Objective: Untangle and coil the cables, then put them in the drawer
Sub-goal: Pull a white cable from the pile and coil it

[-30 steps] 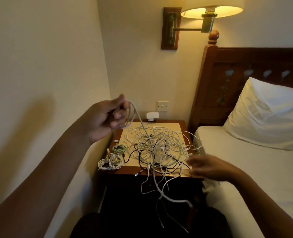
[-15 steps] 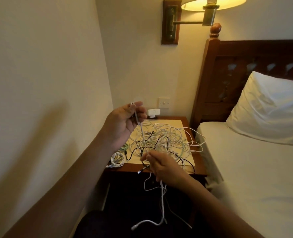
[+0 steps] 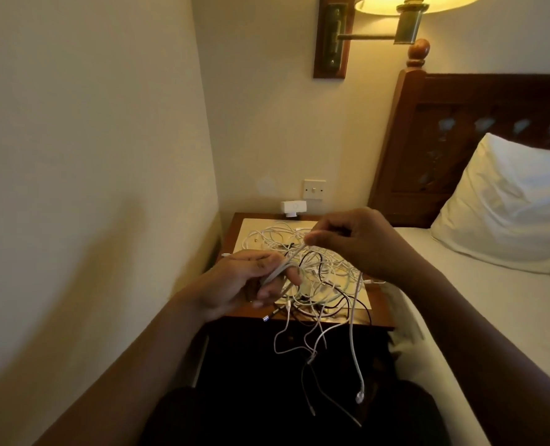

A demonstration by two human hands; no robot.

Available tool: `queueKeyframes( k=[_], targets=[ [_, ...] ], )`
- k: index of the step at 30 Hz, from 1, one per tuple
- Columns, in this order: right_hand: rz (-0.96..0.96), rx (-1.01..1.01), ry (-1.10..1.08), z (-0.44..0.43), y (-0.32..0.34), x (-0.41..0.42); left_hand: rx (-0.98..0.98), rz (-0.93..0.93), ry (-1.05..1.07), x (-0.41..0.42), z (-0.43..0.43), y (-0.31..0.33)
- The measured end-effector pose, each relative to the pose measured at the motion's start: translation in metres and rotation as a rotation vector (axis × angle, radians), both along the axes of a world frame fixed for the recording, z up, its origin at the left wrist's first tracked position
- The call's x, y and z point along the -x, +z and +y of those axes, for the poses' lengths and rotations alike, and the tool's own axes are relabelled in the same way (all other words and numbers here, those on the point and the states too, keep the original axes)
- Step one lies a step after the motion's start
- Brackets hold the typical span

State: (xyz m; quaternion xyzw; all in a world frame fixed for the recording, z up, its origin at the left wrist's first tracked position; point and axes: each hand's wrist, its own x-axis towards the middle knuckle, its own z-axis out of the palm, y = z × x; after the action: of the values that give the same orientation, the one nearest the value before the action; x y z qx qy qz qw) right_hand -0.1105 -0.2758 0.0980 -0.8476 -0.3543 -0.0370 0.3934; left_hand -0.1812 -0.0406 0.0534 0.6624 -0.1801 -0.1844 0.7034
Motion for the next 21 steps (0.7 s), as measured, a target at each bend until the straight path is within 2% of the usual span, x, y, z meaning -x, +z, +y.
queueKeyframes(
  k=[3,7,9,11,13,14,16,18,19,21],
  targets=[
    [0.055,-0.100,-0.032,0.005,-0.032,-0.013,0.088,0.013,0.036,0.004,0.001,0.014],
    [0.149,-0.188,-0.059,0.025,-0.080,0.004,0.343,-0.005,0.230,-0.006,-0.003,0.034],
    [0.153,-0.180,-0.038,0.038,-0.098,0.022,0.436,-0.024,0.310,-0.014,-0.008,0.038],
    [0.162,-0.095,0.005,0.051,-0.109,0.043,0.446,-0.063,0.376,-0.023,-0.013,0.035],
    [0.135,-0.016,0.039,0.059,-0.108,0.060,0.312,-0.133,0.475,-0.029,-0.015,0.028],
    [0.100,0.007,0.042,0.060,-0.104,0.065,0.164,-0.194,0.531,-0.031,-0.014,0.024],
    [0.017,0.079,0.035,0.055,-0.087,0.068,-0.259,-0.347,0.606,-0.031,-0.010,0.013],
    [-0.046,0.152,0.054,0.046,-0.066,0.066,-0.601,-0.444,0.546,-0.032,-0.002,0.000],
    [-0.066,0.190,0.062,0.040,-0.055,0.063,-0.698,-0.449,0.494,-0.031,0.004,-0.006],
    [-0.083,0.271,0.052,0.026,-0.035,0.054,-0.758,-0.401,0.409,-0.028,0.016,-0.011]
  ],
)
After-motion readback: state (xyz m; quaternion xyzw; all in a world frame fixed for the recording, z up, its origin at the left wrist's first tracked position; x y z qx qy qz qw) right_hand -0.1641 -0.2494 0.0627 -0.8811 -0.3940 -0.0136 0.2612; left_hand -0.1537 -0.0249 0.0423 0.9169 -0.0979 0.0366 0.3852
